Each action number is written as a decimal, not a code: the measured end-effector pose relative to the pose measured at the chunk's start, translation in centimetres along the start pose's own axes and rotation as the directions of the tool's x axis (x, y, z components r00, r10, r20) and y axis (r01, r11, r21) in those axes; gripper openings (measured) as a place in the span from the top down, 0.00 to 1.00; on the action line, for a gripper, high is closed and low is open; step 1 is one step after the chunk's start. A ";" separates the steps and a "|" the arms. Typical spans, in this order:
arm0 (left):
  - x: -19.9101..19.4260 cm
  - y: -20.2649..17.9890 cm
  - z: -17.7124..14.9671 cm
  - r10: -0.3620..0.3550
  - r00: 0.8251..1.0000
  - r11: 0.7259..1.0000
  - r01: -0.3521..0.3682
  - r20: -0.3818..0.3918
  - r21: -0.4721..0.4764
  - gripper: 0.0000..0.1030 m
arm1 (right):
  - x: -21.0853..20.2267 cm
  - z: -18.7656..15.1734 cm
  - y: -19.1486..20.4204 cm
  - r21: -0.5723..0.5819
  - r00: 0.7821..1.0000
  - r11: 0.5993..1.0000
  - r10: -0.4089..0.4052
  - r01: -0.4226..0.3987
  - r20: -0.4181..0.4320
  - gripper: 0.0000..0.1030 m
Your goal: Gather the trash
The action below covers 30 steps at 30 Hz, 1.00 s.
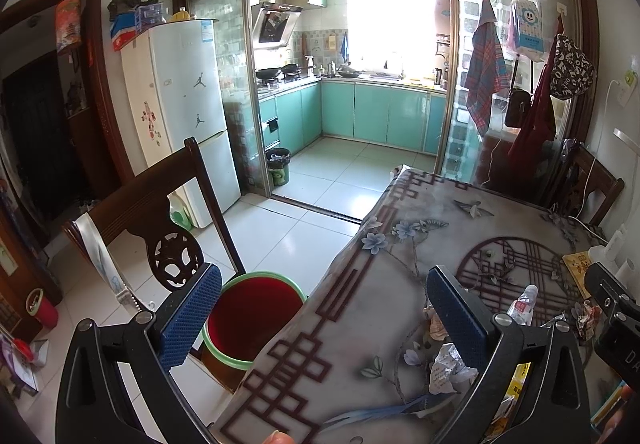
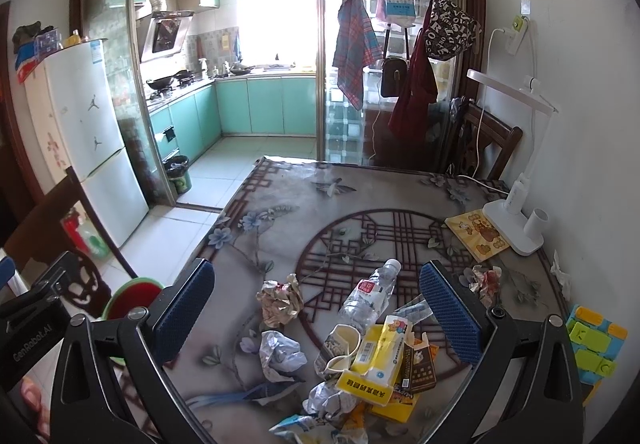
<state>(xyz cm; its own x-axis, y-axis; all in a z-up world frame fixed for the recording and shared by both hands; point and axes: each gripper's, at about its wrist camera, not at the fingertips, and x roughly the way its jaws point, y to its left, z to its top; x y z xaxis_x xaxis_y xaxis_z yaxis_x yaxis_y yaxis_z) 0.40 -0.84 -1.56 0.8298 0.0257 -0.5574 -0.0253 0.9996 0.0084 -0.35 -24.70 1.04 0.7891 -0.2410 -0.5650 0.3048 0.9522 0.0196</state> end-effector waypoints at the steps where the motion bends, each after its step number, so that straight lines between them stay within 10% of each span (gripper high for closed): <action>1: 0.0 0.0 0.1 0.001 1.000 1.000 -0.001 0.000 0.001 0.00 | 0.0 0.0 0.0 0.000 1.000 1.000 0.000 0.000 0.000 0.00; 18: 2.4 -0.7 -1.4 -0.044 0.995 0.998 0.049 -0.084 0.048 0.00 | 3.5 -1.2 -3.8 -0.045 0.996 0.998 0.035 -0.038 -0.078 0.00; 30: 9.3 -4.0 -6.7 -0.139 0.946 0.979 0.175 -0.293 0.100 0.00 | 11.8 -12.8 -8.2 0.030 0.859 0.991 0.129 -0.131 -0.496 0.08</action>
<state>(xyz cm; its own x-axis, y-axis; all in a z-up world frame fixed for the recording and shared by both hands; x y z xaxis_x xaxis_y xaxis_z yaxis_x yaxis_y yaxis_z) 4.51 -4.65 -12.37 0.6252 -0.1168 -0.7717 0.1764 0.9843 -0.0060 -0.38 -32.93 -16.33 0.4523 0.0088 -0.8918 0.2148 0.9695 0.1184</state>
